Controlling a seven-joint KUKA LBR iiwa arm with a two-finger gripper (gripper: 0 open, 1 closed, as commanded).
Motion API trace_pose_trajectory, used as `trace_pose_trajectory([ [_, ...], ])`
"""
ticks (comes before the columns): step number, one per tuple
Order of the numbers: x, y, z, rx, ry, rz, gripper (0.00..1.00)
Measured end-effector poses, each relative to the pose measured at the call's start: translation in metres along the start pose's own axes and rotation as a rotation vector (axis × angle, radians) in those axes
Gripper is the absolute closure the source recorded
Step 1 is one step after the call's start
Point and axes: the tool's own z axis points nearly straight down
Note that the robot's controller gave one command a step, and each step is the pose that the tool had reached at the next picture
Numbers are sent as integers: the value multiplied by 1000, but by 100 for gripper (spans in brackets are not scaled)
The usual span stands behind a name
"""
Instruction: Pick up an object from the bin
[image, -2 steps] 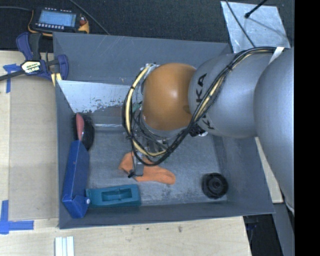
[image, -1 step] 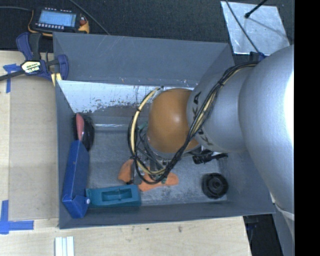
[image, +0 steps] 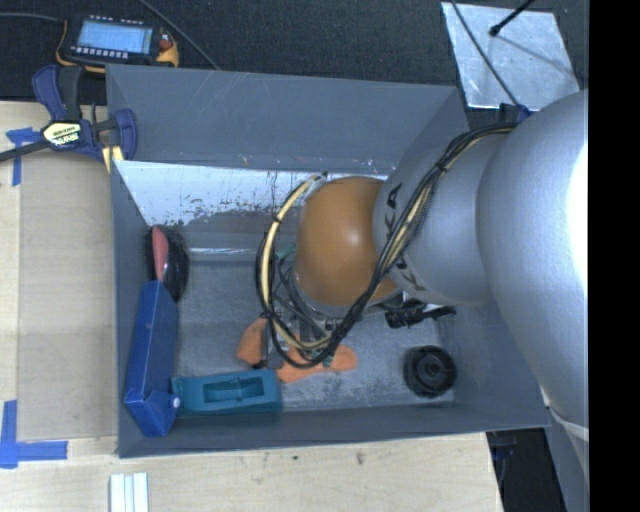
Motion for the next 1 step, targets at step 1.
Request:
trace_pose_trajectory([
  [1, 2, 6, -10, 0, -1, -8, 100],
])
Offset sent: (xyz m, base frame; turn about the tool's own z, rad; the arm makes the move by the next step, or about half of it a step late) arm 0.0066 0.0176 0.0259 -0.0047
